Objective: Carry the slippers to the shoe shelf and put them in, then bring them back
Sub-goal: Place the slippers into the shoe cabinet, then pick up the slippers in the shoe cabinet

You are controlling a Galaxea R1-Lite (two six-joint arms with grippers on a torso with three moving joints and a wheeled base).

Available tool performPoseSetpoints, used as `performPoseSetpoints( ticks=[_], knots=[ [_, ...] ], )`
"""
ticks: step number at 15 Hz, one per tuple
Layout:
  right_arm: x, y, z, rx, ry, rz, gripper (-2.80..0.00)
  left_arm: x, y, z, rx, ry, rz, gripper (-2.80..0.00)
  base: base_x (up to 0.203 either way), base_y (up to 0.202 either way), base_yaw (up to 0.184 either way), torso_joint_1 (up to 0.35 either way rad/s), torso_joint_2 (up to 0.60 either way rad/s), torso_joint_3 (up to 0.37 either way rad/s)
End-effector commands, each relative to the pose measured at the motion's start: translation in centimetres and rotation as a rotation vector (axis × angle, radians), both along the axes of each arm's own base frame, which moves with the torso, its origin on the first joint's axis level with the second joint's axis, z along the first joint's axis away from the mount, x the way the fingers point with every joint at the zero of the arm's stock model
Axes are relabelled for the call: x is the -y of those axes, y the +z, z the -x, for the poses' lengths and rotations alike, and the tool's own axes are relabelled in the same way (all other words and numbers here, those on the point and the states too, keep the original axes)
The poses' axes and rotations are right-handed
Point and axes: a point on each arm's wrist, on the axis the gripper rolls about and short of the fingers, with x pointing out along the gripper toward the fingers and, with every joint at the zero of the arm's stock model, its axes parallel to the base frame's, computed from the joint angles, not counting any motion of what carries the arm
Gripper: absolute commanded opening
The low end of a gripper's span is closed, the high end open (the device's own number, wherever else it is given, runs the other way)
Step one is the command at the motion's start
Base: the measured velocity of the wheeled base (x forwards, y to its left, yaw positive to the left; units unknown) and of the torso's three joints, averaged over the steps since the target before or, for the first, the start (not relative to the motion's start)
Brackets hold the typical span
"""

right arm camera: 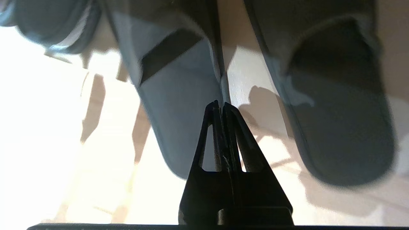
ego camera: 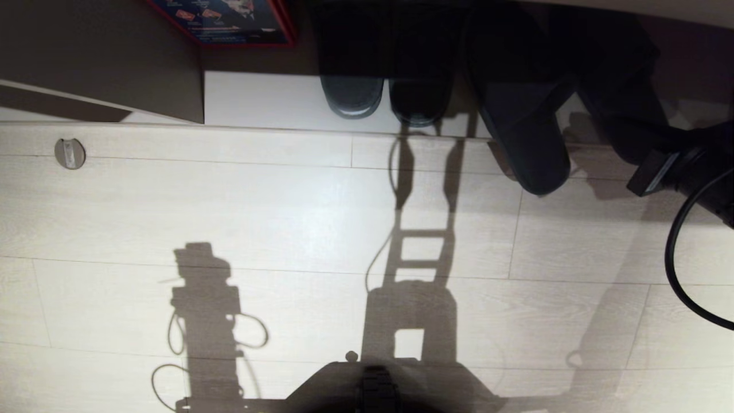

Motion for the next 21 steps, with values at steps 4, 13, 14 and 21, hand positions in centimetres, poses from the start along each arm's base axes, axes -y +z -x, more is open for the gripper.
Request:
performPoseSetpoints(
  ticks=[4,13,14,21],
  knots=[
    [0.9,-0.3,6.1,0.064,0.006,-0.007,-2.8,0.0,0.0,0.0,0.002,0.001,0.001,-2.8,0.0,0.0,0.0,0.0,0.0,0.0],
    [1.6,-2.7,10.4,-0.006,-0.022,-0.011,-2.8,0.0,0.0,0.0,0.001,0.001,0.001,-2.8,0.0,0.0,0.0,0.0,0.0,0.0],
    [1.7,-2.8,10.9,0.007,-0.024,-0.015,-2.8,0.0,0.0,0.0,0.002,0.001,0.001,-2.8,0.0,0.0,0.0,0.0,0.0,0.0],
    [2.6,-4.0,15.4,0.057,-0.062,-0.024,-2.8,0.0,0.0,0.0,0.001,0.001,0.001,-2.8,0.0,0.0,0.0,0.0,0.0,0.0]
  ],
)
